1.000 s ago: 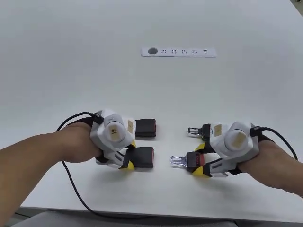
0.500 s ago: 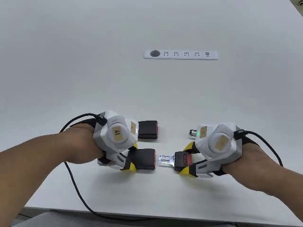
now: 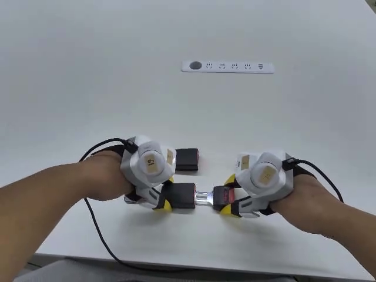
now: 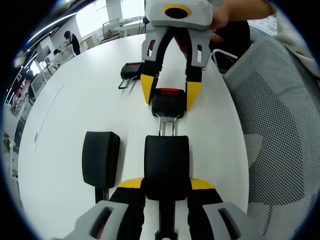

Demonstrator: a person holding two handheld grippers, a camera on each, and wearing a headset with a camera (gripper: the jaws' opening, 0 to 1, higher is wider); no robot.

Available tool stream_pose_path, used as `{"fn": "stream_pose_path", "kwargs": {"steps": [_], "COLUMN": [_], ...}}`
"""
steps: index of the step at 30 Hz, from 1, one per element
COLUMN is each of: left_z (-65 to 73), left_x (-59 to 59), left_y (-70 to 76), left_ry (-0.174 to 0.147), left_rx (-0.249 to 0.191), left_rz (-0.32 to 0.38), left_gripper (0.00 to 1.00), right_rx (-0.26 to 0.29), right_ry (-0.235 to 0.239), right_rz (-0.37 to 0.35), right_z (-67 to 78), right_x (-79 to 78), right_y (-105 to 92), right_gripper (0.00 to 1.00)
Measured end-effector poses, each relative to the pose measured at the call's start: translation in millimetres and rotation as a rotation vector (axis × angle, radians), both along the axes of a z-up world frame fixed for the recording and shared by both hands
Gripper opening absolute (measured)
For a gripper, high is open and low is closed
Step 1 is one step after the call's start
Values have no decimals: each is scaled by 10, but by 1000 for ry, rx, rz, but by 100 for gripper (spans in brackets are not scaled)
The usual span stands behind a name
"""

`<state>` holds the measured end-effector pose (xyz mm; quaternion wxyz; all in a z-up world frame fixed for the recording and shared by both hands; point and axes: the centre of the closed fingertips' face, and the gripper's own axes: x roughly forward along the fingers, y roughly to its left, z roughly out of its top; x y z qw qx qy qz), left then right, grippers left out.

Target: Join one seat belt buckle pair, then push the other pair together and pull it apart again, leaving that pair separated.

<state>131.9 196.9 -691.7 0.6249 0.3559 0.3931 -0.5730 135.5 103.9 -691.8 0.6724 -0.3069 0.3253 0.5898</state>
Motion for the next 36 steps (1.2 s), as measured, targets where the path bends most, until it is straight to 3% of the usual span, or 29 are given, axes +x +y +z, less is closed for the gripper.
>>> {"fn": "stream_pose_path", "kwargs": {"steps": [19,36], "left_z": [-22,70], "left_x": [8,-57], "left_y": [19,-52], "left_ry": [-2,-5], "left_rx": [-7,-27], "left_rz": [-3,-34], "left_gripper": [33,32], "right_rx": [48,36], "right_ry": [4,-2], "right_rz": [11,29], "right_z": [6,-1], "right_x": [-19,-16], "right_y": [136,257], "right_gripper": [32,31]}}
